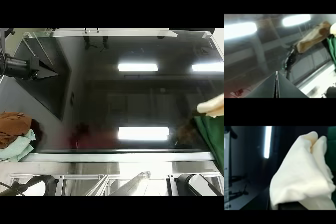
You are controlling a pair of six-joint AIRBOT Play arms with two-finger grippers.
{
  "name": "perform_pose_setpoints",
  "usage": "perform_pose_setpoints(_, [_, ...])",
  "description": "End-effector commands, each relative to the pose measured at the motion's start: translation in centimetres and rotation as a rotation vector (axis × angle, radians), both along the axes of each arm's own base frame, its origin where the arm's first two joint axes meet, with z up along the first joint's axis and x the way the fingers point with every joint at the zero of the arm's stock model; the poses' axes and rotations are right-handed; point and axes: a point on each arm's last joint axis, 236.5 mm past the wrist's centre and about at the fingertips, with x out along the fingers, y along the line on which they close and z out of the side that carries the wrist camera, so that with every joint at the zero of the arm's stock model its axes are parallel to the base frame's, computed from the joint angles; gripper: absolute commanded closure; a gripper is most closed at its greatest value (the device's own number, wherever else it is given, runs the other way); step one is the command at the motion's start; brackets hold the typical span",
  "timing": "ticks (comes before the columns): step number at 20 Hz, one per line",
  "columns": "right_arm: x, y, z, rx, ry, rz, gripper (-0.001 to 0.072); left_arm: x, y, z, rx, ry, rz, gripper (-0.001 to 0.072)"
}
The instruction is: Fold the shirts.
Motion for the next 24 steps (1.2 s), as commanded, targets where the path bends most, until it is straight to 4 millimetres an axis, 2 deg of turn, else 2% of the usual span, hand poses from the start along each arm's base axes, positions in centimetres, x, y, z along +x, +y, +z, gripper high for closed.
perform_pose_setpoints(1, [-8.0,-1.4,-4.6,0.019,0.062,-0.197,0.0691,-0.3,-1.1,0.0,0.001,-0.001,-0.029,0.0696])
perform_pose_setpoints(3, [-13.5,-3.0,-3.8,-0.097,0.134,-0.266,0.0687,-0.3,-1.2,0.0,0.001,0.000,-0.032,0.0696])
perform_pose_setpoints(4, [-16.2,-3.2,-4.2,-0.106,0.198,-0.285,0.0688,-0.3,-1.2,-0.1,0.002,0.000,-0.032,0.0696])
perform_pose_setpoints(5, [-18.0,-3.1,-5.1,-0.097,0.258,-0.264,0.0688,-0.3,-1.2,0.0,0.002,-0.001,-0.032,0.0695])
perform_pose_setpoints(6, [-18.8,-2.7,-6.3,-0.080,0.315,-0.241,0.0688,-0.3,-1.1,-0.1,0.002,-0.003,-0.031,0.0696])
perform_pose_setpoints(8, [-19.9,-2.4,-8.5,-0.079,0.434,-0.159,0.0688,-0.2,-1.3,0.0,0.003,-0.009,-0.034,0.0696])
perform_pose_setpoints(10, [-19.9,-2.6,-10.0,-0.110,0.533,-0.028,0.0688,-0.2,-1.4,0.0,0.005,-0.014,-0.039,0.0696])
perform_pose_setpoints(14, [-21.7,-0.7,-15.4,0.105,0.674,0.094,0.0686,-1.1,-2.2,-0.2,0.010,-0.006,-0.086,0.0695])
perform_pose_setpoints(15, [-21.9,-0.9,-16.2,0.117,0.693,0.124,0.0686,-1.1,-2.5,-0.1,0.011,-0.011,-0.094,0.0696])
perform_pose_setpoints(17, [-22.3,-2.6,-16.8,0.052,0.737,0.164,0.0686,-1.2,-2.6,-0.1,0.011,-0.010,-0.097,0.0696])
perform_pose_setpoints(19, [-23.4,-4.4,-16.5,-0.019,0.799,0.152,0.0686,-1.3,-2.9,-0.2,0.011,-0.010,-0.106,0.0696])
perform_pose_setpoints(21, [-23.5,-5.3,-16.2,-0.087,0.827,0.202,0.0677,-1.3,-3.1,-0.2,0.011,-0.011,-0.111,0.0696])
perform_pose_setpoints(22, [-23.4,-5.6,-16.1,-0.112,0.835,0.228,0.0603,-1.4,-3.3,-0.1,0.011,-0.011,-0.115,0.0696])
perform_pose_setpoints(24, [-23.4,-5.5,-16.1,-0.112,0.838,0.236,0.0012,-1.3,-3.3,-0.1,0.011,-0.014,-0.114,0.0696])
